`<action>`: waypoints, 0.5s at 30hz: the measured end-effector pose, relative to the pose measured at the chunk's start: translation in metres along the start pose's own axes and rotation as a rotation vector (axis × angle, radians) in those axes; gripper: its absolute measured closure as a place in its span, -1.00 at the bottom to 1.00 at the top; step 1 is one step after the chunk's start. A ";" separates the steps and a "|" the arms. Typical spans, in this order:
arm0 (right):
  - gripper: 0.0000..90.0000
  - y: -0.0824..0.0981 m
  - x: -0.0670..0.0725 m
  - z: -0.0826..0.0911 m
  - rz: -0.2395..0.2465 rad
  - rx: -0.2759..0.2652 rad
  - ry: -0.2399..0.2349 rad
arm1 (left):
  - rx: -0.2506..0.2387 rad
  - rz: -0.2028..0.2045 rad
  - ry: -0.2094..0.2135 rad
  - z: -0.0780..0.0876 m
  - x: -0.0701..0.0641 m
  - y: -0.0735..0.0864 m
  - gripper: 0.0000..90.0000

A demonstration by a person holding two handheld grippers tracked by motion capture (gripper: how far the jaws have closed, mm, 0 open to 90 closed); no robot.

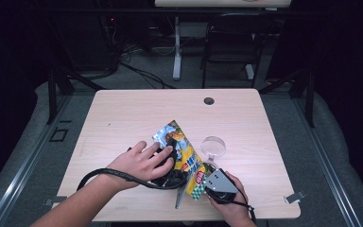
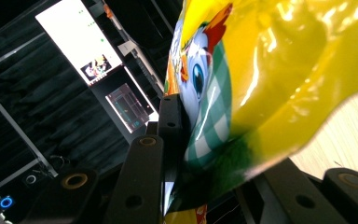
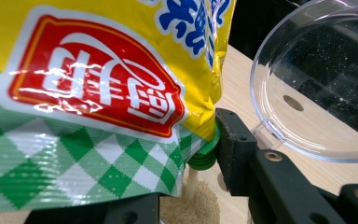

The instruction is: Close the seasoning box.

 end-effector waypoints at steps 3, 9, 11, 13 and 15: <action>0.57 0.000 0.000 0.000 -0.002 -0.004 -0.001 | 0.009 -0.014 0.002 0.001 0.001 0.000 0.70; 0.57 0.000 0.000 0.000 -0.004 -0.006 -0.002 | 0.008 -0.015 0.005 0.001 0.001 0.000 0.70; 0.57 0.000 0.000 0.000 -0.004 -0.005 -0.002 | 0.007 -0.016 0.005 0.001 0.001 0.000 0.70; 0.57 -0.001 0.000 0.000 -0.002 -0.004 -0.001 | -0.002 -0.003 0.003 0.001 0.001 0.000 0.70; 0.57 -0.001 0.000 0.001 -0.003 -0.004 -0.001 | -0.002 -0.004 0.003 0.001 0.001 0.000 0.70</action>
Point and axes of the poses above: each handheld gripper's, and its own axes: z roughly backward along the jaws, y roughly out of its underside, x roughly to its left, the point moved 3 cm from there along -z, roughly forward along the jaws, and after that the axes turned 10 degrees about -x, right-handed, at the moved point
